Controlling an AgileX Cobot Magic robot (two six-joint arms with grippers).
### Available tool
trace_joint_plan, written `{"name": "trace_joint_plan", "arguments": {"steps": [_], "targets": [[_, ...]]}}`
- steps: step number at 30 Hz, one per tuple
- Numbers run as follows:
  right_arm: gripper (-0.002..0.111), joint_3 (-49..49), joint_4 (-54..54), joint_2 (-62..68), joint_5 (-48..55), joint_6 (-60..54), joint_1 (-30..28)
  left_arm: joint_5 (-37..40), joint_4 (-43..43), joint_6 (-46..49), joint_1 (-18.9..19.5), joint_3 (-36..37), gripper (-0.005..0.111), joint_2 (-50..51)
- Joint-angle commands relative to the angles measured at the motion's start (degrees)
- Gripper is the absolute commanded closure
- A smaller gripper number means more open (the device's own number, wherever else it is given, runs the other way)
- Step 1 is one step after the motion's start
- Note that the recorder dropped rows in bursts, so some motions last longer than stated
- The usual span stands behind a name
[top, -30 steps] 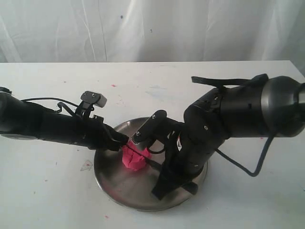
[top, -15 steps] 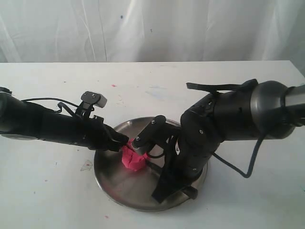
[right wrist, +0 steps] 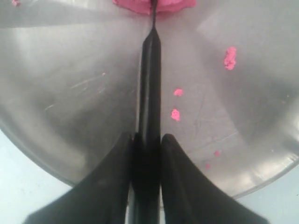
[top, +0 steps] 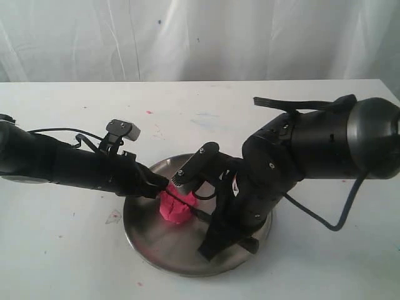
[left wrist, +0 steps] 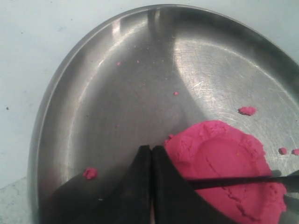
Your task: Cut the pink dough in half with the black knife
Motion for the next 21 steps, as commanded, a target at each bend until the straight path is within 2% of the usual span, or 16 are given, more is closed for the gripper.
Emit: {"name": "trace_joint_plan", "arguments": {"steps": [1,17,21], "targets": [[0.108,-0.2,-0.4,-0.1,-0.8,-0.4,-0.2,0.3,-1.2,-0.2,-0.2,0.4,0.107,0.2],[0.108,0.2,-0.3,2.3,1.2,-0.4,-0.2,-0.6,-1.2,-0.2,-0.2,0.4,0.107,-0.3],[0.108,0.2,-0.3,2.3,1.2,-0.4,-0.2,-4.0,-1.3,-0.2,-0.2,0.2,0.107,-3.5]]}}
